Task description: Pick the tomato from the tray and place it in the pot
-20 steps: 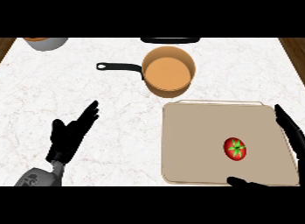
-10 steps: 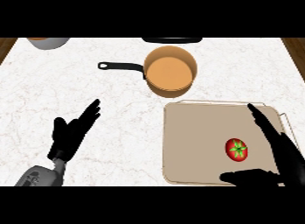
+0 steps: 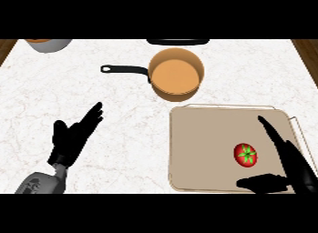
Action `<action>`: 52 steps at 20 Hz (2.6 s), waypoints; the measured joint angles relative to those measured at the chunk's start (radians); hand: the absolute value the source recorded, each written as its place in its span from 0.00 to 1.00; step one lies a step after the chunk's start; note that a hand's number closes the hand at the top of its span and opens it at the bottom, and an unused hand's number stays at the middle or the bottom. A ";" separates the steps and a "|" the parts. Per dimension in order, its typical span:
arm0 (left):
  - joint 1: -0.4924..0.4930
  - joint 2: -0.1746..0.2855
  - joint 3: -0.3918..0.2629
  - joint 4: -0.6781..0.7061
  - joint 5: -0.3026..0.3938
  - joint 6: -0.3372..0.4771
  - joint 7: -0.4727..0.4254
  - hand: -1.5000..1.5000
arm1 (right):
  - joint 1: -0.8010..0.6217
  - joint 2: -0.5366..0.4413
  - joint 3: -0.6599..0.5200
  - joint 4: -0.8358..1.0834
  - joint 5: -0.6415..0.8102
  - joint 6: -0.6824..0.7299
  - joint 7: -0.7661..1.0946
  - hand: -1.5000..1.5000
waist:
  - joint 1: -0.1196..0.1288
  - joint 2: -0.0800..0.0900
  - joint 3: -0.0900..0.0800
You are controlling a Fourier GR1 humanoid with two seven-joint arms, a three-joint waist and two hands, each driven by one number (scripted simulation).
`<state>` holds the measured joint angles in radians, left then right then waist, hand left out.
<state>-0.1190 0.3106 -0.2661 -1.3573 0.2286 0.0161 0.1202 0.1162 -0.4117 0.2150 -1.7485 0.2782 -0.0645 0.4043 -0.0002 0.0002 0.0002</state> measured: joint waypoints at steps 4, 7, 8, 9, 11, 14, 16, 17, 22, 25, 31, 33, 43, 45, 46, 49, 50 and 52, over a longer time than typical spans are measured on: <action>-0.001 -0.023 0.031 0.021 -0.022 -0.027 -0.006 0.50 | 0.020 0.006 -0.064 0.035 -0.004 0.021 -0.092 0.00 | -0.002 0.000 0.000; 0.005 -0.037 0.039 0.041 -0.045 -0.037 -0.024 0.50 | 0.029 0.018 -0.100 0.071 -0.040 0.049 -0.167 0.00 | -0.002 0.000 0.000; 0.003 -0.032 0.047 0.035 -0.045 -0.044 -0.017 0.50 | 0.030 0.022 -0.114 0.081 -0.059 0.060 -0.192 0.00 | -0.002 0.000 0.000; 0.002 -0.037 0.047 0.029 -0.051 -0.040 -0.012 0.50 | 0.044 0.038 -0.111 0.086 -0.067 0.060 -0.219 0.00 | -0.003 -0.001 0.000; 0.017 -0.043 0.050 0.024 -0.058 -0.044 -0.020 0.50 | 0.049 0.048 -0.135 0.101 -0.111 0.085 -0.263 0.00 | -0.002 -0.001 0.000; 0.034 -0.052 0.049 0.003 -0.068 -0.046 -0.014 0.50 | 0.032 0.072 -0.168 0.152 -0.169 0.117 -0.331 0.00 | 0.000 -0.001 0.000; 0.028 -0.059 0.052 -0.007 -0.073 -0.049 0.002 0.50 | 0.039 0.088 -0.183 0.169 -0.202 0.138 -0.362 0.00 | -0.001 -0.001 0.000; 0.031 -0.069 0.048 -0.003 -0.083 -0.046 -0.004 0.50 | 0.034 0.107 -0.181 0.186 -0.207 0.138 -0.372 0.00 | -0.001 -0.001 0.000; 0.037 -0.078 0.078 -0.015 -0.101 -0.067 0.006 0.50 | 0.015 0.163 -0.198 0.277 -0.223 0.154 -0.424 0.00 | 0.000 0.000 0.000; 0.030 -0.095 0.082 -0.003 -0.121 -0.066 0.002 0.50 | -0.010 0.187 -0.216 0.365 -0.237 0.171 -0.493 0.00 | -0.001 -0.004 -0.005; 0.024 -0.096 0.104 -0.006 -0.121 -0.092 0.013 0.50 | -0.046 0.184 -0.209 0.471 -0.168 0.163 -0.641 1.00 | -0.002 -0.015 -0.020; 0.018 -0.099 0.107 -0.005 -0.125 -0.093 0.018 0.50 | -0.057 0.186 -0.211 0.502 -0.152 0.156 -0.685 1.00 | -0.004 -0.018 -0.024; 0.033 -0.105 0.111 -0.007 -0.137 -0.097 0.005 0.50 | -0.066 0.224 -0.240 0.604 -0.165 0.150 -0.876 1.00 | 0.000 -0.021 -0.038; 0.024 -0.112 0.109 -0.006 -0.140 -0.094 0.021 0.50 | -0.066 0.227 -0.247 0.605 -0.160 0.135 -0.901 1.00 | -0.001 -0.018 -0.035; 0.023 -0.111 0.113 -0.004 -0.138 -0.095 0.023 0.50 | -0.064 0.236 -0.254 0.604 -0.150 0.106 -0.915 1.00 | -0.001 -0.018 -0.034; 0.032 -0.109 0.118 -0.011 -0.138 -0.091 0.022 0.50 | -0.056 0.291 -0.275 0.569 -0.152 -0.054 -0.891 1.00 | -0.009 -0.017 -0.029; 0.038 -0.106 0.121 -0.010 -0.138 -0.091 0.020 0.50 | -0.052 0.307 -0.283 0.555 -0.166 -0.109 -0.883 1.00 | -0.015 -0.019 -0.028; 0.049 -0.104 0.126 -0.011 -0.138 -0.087 0.016 0.50 | -0.032 0.333 -0.293 0.528 -0.201 -0.224 -0.870 1.00 | -0.028 -0.023 -0.024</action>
<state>-0.0700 0.2070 -0.1401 -1.3684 0.0910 -0.0704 0.1364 0.0839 -0.0788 -0.0777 -1.2206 0.0768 -0.2882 -0.4657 -0.0285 -0.0228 -0.0238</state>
